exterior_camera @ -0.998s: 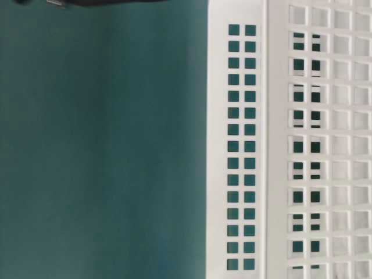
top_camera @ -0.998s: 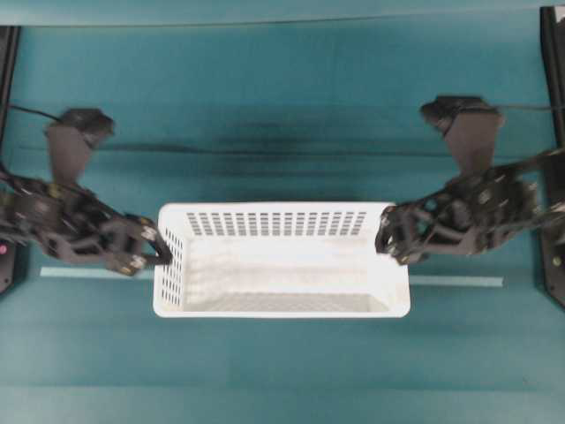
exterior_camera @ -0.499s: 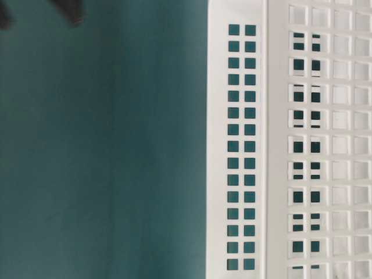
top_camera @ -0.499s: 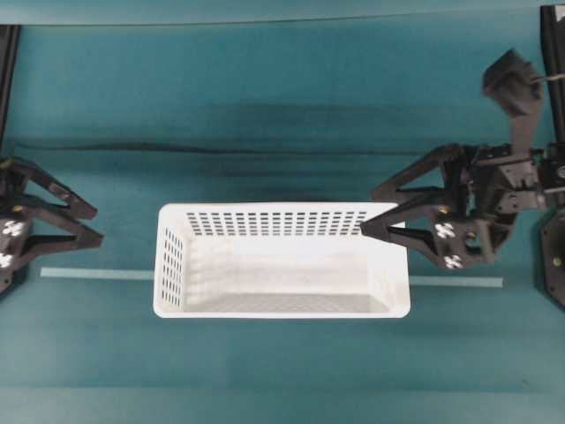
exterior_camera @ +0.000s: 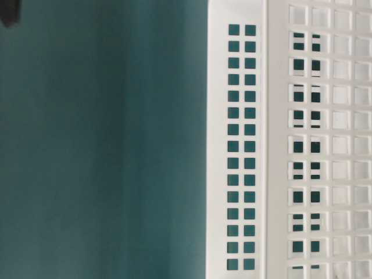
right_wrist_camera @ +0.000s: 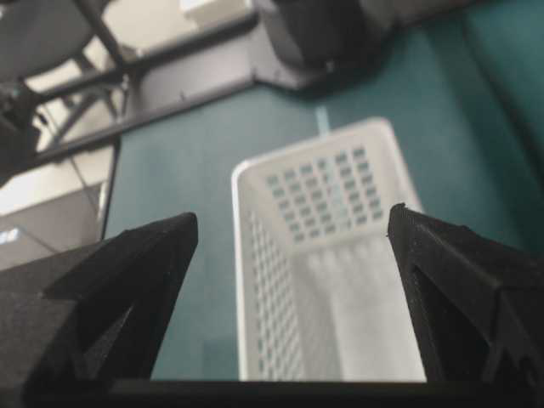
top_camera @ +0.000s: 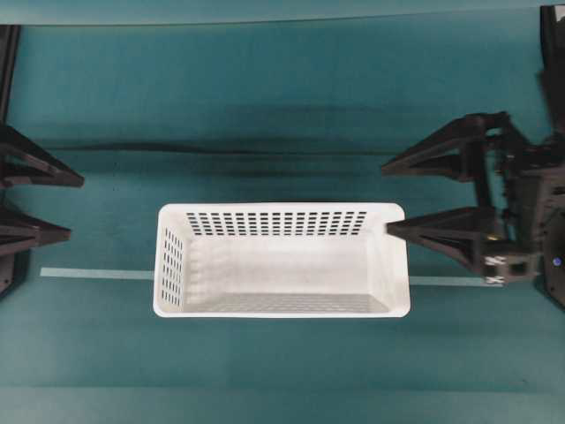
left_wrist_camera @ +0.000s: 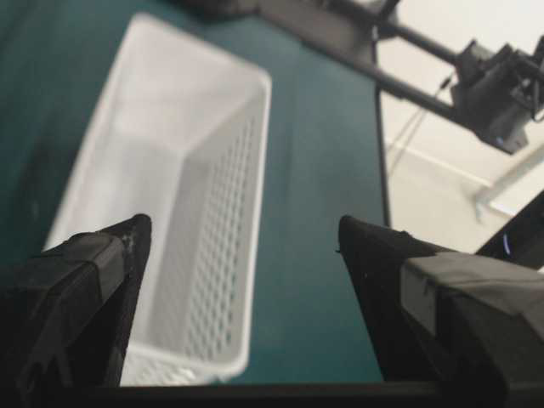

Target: Lift the white basket with both hands.

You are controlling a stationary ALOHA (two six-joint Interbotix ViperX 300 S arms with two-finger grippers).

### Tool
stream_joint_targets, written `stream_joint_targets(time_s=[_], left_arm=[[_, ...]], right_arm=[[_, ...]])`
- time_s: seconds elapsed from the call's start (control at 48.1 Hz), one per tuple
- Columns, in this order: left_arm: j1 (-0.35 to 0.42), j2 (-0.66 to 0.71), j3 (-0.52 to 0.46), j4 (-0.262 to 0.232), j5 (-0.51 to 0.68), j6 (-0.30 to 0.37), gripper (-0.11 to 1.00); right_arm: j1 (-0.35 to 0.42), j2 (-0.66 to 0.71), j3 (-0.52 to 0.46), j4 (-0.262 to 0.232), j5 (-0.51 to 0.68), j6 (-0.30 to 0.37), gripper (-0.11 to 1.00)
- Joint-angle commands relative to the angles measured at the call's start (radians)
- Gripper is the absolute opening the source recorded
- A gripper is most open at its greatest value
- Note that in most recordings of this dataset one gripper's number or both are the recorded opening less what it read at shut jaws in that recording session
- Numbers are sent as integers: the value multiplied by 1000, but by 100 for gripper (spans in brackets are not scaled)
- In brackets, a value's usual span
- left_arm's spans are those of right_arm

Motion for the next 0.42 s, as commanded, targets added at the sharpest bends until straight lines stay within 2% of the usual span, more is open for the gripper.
stream_joint_targets(time_s=[0.0,0.145,0.395], left_arm=[[-2,-26,-17,2,-29,60,89],[-2,-78,-14,2,-37,138,89],[-2,-132,-6,2,-37,141,89]], right_arm=[[3,-54,6,-2,-20,-41,96],[25,-147,31,-2,-15,-86,96],[43,-255,84,0,-11,-77,96]])
